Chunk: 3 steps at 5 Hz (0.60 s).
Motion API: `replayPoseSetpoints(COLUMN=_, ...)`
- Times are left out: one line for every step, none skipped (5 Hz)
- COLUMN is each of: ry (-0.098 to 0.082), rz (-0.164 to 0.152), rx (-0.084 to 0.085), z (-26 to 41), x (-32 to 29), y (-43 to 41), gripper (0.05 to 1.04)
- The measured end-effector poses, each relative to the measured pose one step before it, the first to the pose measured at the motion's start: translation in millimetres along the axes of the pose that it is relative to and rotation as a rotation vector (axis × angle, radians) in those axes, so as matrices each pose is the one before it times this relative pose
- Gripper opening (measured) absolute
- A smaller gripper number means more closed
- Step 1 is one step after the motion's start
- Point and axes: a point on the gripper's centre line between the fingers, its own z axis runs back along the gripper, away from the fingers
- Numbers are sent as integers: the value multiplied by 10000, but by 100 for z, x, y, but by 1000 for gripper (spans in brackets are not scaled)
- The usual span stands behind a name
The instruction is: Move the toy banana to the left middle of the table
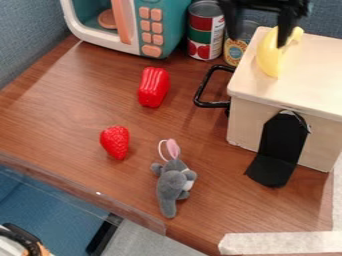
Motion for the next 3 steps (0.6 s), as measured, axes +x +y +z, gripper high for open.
replayPoseSetpoints(ry=170, rz=-57, rx=418, z=-1715, x=927, y=-1087, gripper=999)
replayPoseSetpoints(ry=433, rz=54, rx=280, z=-1565, x=184, y=180, gripper=954)
replayPoseSetpoints(ry=-90, rz=309, rx=9, z=46, x=337, y=1302, gripper=669)
